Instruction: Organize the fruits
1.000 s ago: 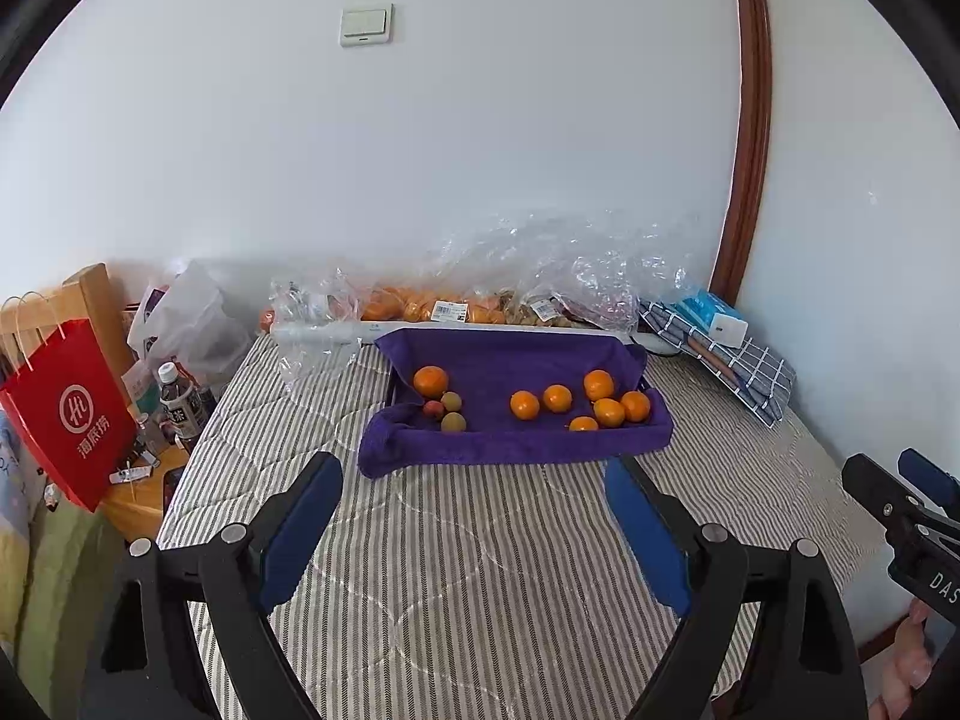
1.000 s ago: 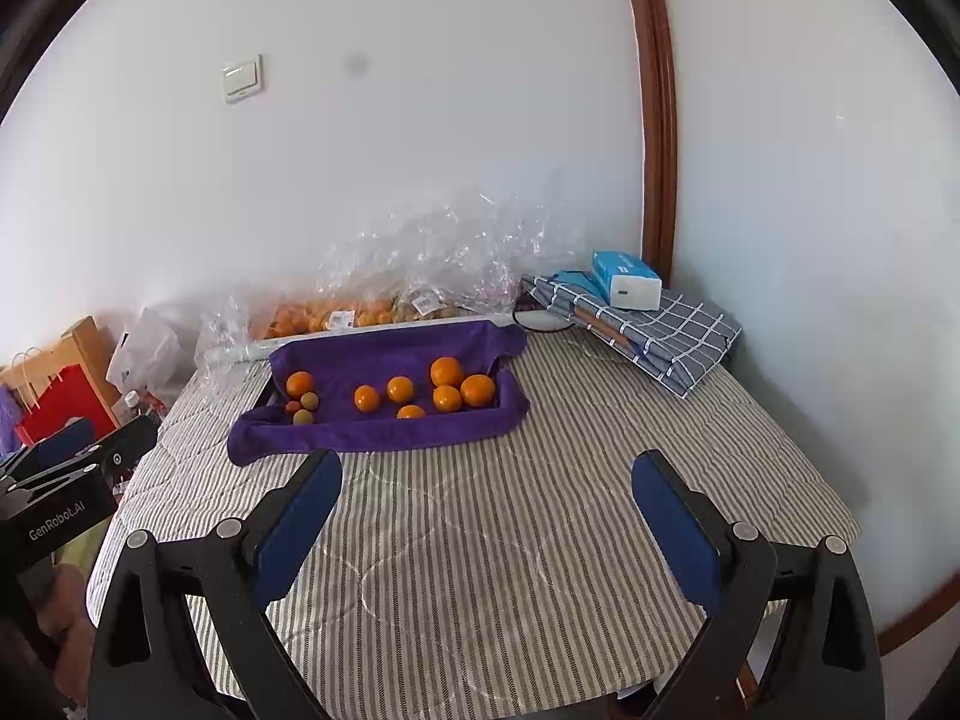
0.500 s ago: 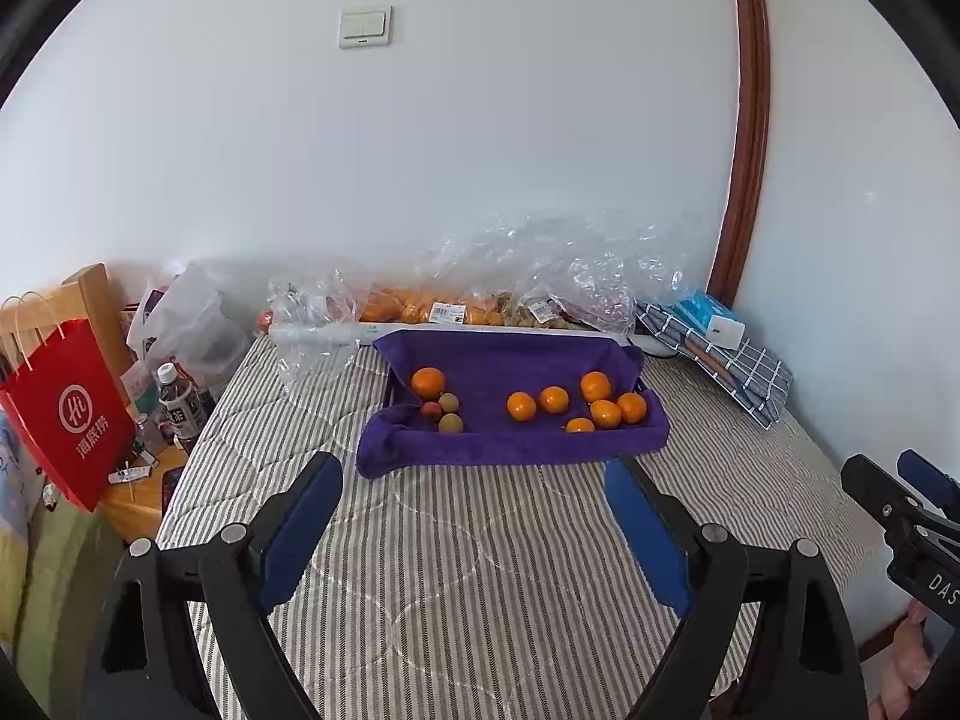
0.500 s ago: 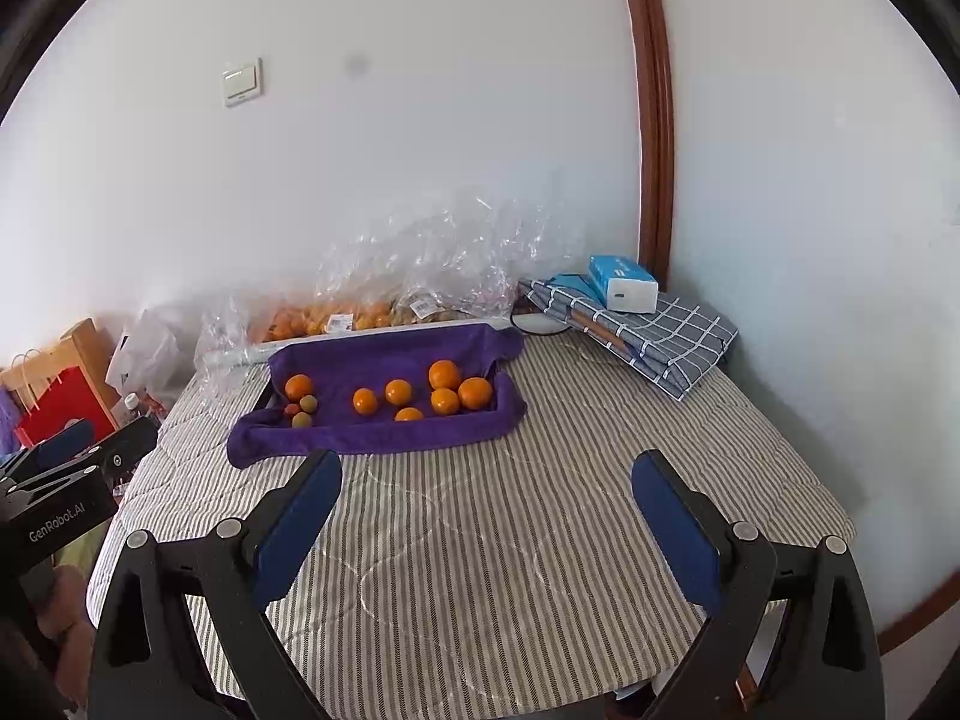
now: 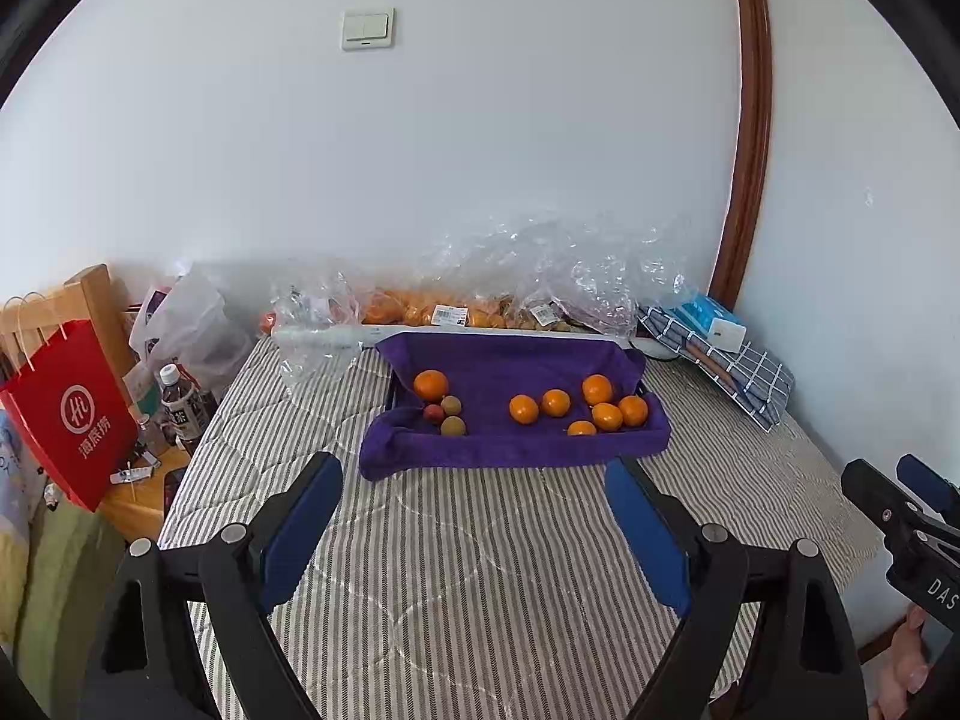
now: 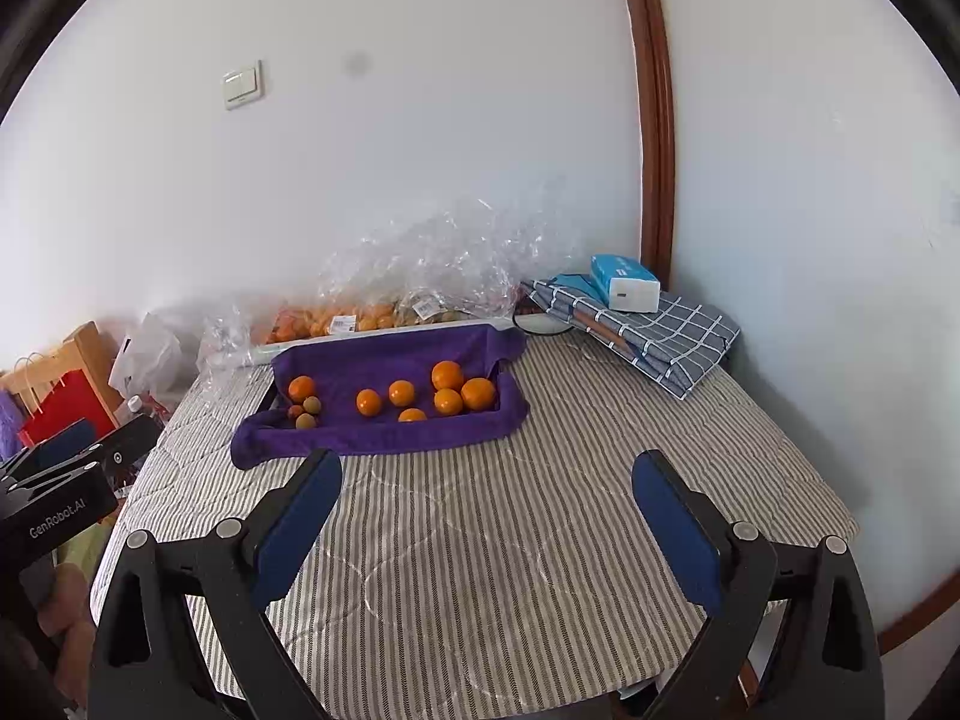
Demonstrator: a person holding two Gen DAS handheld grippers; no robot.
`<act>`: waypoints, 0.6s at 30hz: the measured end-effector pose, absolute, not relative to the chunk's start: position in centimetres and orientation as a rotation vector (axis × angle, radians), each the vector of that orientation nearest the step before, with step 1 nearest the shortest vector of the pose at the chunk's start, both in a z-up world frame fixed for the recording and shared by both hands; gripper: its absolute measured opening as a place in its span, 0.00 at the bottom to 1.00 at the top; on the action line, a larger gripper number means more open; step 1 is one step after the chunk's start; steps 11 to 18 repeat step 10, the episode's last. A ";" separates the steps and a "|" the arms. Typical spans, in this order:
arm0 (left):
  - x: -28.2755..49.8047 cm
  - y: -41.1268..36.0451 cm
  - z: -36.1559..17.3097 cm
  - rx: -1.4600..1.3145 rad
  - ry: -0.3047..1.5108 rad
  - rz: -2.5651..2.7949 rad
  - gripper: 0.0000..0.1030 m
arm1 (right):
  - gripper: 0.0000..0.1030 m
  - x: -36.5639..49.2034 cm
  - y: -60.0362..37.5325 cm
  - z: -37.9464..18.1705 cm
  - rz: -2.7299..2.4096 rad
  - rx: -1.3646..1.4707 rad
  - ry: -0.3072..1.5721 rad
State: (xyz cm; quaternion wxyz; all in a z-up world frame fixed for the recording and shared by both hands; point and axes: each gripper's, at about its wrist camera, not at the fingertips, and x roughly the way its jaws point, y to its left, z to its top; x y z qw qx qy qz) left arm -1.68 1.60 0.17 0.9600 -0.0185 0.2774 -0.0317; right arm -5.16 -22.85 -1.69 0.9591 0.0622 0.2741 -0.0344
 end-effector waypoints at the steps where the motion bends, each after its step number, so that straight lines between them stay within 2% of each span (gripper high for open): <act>1: -1.7 1.6 0.2 -0.038 0.562 -0.063 0.86 | 0.94 -5.1 -22.8 -1.7 -0.070 0.126 0.555; 18: -1.4 1.6 0.3 -0.033 0.561 -0.054 0.86 | 0.94 -4.9 -22.8 -1.7 -0.069 0.131 0.562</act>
